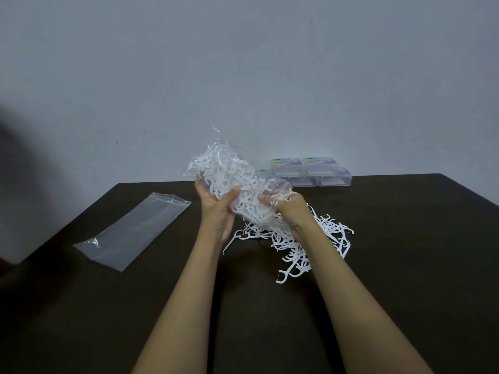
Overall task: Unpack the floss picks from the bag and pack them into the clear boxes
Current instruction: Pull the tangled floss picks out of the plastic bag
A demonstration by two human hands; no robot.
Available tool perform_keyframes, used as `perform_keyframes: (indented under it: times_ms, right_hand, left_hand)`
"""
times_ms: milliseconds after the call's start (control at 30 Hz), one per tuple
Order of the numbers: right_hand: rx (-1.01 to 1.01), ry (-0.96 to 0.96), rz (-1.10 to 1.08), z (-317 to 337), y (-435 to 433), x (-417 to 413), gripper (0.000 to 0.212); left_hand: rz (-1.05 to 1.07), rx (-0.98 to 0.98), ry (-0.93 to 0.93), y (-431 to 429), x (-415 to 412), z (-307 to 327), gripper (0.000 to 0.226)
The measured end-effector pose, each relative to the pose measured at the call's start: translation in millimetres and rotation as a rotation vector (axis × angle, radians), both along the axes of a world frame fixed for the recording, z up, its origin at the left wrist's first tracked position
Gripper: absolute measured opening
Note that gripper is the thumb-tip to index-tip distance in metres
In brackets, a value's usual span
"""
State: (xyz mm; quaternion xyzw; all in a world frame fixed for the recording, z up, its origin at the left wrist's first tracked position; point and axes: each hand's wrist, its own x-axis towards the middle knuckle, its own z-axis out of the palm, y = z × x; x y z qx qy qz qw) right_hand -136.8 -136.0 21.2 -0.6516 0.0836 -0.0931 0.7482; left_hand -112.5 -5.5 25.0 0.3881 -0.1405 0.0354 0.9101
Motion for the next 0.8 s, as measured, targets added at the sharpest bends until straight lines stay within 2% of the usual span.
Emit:
perform_keyframes:
  times_ms: [100, 233, 333, 400, 533, 800]
  right_hand:
    - [-0.007, 0.005, -0.016, 0.0, -3.3, -1.1, 0.025]
    - [-0.031, 0.012, 0.011, -1.1, -6.8, -1.9, 0.013]
    - [-0.061, 0.003, 0.023, -2.1, -7.6, -0.3, 0.024]
    - [-0.059, -0.007, 0.047, -0.7, -7.3, -2.5, 0.017]
    - [-0.033, -0.006, 0.051, -0.5, -6.6, -1.8, 0.026]
    - [-0.095, -0.006, 0.005, -0.1, -5.0, -2.9, 0.011]
  left_hand:
    - [0.006, -0.009, 0.014, 1.4, 1.3, 0.3, 0.066]
    - [0.010, -0.007, 0.028, 3.6, 5.1, -2.1, 0.072]
    - [0.038, -0.004, 0.038, 4.4, 7.0, -2.4, 0.075]
    - [0.050, 0.001, 0.041, 4.8, 7.4, -2.3, 0.077]
    - [0.056, 0.008, 0.065, 5.8, 7.7, -2.1, 0.088]
    - [0.073, 0.030, 0.089, 9.7, 8.9, -2.1, 0.096]
